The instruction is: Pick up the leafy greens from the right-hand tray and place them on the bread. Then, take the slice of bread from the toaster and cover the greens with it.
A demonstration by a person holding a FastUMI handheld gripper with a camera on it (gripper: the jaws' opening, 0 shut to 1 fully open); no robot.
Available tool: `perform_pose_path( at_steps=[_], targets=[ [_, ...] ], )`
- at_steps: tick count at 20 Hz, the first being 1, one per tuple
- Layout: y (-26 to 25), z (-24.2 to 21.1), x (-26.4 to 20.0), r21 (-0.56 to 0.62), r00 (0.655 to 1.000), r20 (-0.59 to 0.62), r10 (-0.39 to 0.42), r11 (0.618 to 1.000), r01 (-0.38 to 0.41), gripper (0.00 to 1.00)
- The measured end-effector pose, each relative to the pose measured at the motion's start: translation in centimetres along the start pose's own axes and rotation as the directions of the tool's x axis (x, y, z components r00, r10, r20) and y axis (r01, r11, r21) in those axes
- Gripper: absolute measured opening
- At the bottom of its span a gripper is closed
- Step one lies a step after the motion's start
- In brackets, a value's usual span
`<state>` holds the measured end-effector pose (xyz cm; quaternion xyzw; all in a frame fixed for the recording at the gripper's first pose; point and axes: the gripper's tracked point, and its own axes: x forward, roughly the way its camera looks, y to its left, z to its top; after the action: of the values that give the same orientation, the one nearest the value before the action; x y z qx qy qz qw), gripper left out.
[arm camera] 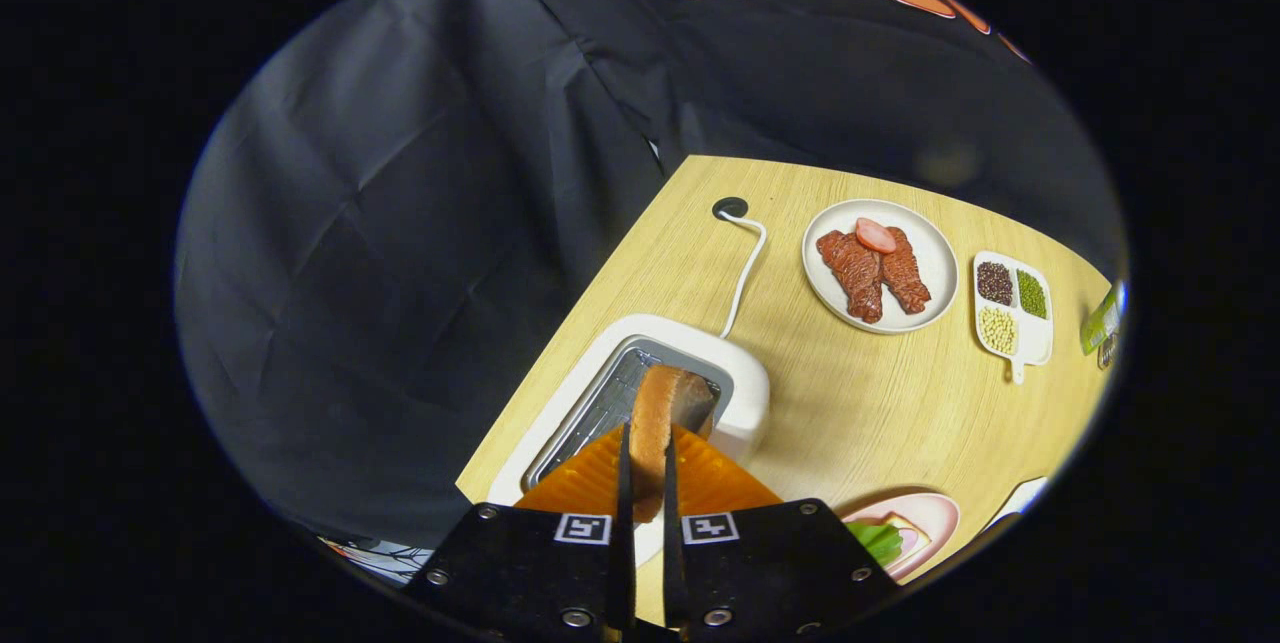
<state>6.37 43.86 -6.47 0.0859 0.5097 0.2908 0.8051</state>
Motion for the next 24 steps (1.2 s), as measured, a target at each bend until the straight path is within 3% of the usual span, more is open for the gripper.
perform_pose_path(
  at_steps=[12,24],
  targets=[
    [-0.2,-0.5,-4.9,-0.027,0.988,0.117,0.1,0.995,-0.098,0.11],
    [-1.4,-1.8,-10.2,-0.015,0.941,0.229,0.249,0.967,-0.253,0.11]
  ],
)
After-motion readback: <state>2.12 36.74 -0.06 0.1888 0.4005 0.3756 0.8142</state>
